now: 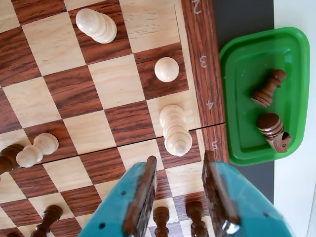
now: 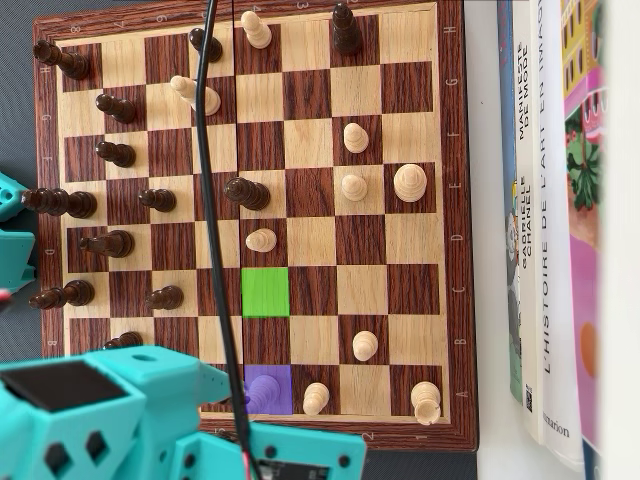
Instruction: Play chess
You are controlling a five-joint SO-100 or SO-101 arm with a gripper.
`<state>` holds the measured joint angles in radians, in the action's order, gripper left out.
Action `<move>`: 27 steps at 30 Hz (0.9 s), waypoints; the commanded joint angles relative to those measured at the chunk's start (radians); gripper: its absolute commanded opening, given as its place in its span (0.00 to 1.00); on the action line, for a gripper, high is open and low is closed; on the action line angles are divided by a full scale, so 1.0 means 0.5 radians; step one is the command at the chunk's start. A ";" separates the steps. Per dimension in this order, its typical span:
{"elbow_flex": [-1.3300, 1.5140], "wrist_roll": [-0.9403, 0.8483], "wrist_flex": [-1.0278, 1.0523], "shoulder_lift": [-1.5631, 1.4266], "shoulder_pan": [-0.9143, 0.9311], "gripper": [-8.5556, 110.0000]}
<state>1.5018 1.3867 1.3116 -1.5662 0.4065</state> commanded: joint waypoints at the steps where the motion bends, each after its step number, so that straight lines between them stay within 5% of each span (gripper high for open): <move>1: -0.031 0.000 -0.028 0.021 0.018 0.20; 27: -0.058 -0.018 -0.120 0.187 0.040 0.20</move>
<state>1.5018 1.3852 1.2625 -1.4634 0.4157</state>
